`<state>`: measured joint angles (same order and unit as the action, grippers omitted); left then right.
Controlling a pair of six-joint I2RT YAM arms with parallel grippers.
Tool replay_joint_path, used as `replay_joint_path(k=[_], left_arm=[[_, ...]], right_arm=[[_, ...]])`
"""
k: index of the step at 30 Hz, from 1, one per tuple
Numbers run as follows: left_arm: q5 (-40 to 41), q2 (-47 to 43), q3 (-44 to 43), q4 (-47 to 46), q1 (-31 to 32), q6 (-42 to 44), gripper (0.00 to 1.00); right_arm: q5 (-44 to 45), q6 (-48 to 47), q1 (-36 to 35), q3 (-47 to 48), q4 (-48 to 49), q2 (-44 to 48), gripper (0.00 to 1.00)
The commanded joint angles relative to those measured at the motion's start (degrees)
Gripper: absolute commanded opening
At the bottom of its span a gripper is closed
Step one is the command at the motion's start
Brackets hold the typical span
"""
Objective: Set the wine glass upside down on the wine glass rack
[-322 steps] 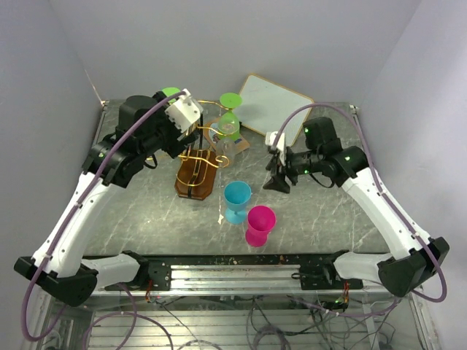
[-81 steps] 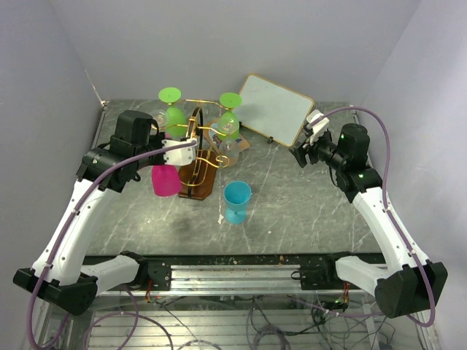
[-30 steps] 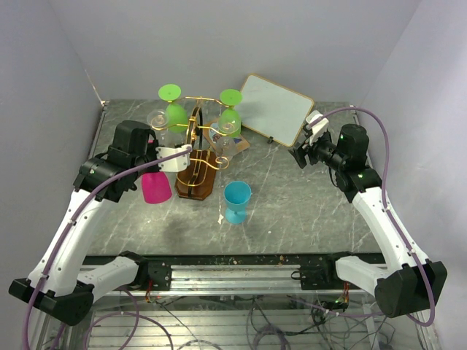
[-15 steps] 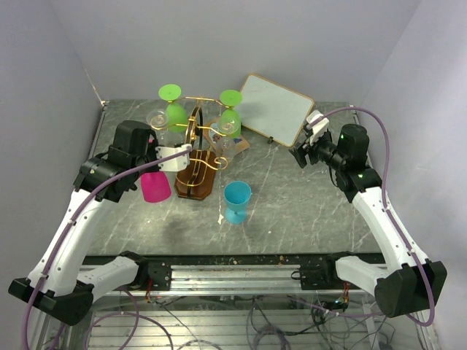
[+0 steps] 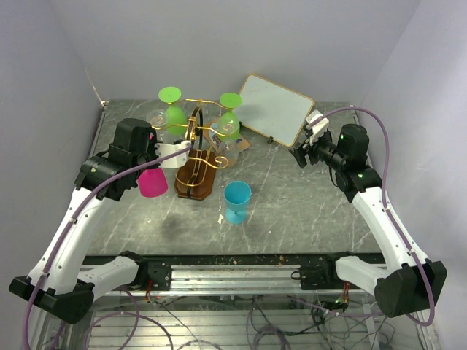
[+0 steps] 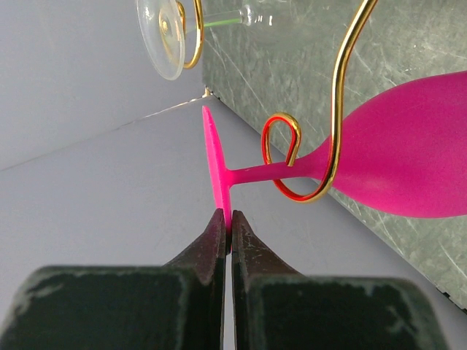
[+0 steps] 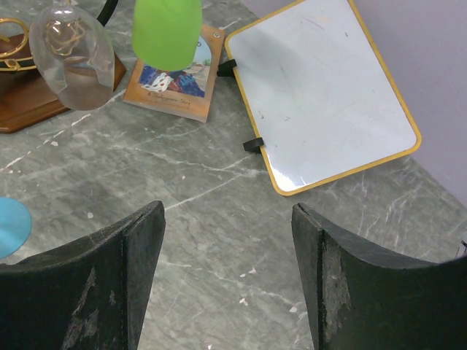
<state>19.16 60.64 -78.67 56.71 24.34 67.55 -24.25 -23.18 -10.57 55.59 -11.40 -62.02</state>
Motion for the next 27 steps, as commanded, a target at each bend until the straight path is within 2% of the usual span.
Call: replay_joint_path(k=[1,15,27], left_arm=[[-0.33,0.08,0.71,-2.91,0.65,0.08,0.07],[-6.89,0.21,0.46,-0.50,1.93,-0.65,0.08],[-7.74,-0.67,0.37,2.10,1.94,-1.15,0.20]], right_arm=[[-0.63,-0.56,0.42,-0.75,1.42,-0.53,0.70],[-0.71,-0.48,0.58,-0.84,1.38,-0.39,0.71],[-0.74,-0.56,0.66,-0.93,1.47,-0.27,0.71]])
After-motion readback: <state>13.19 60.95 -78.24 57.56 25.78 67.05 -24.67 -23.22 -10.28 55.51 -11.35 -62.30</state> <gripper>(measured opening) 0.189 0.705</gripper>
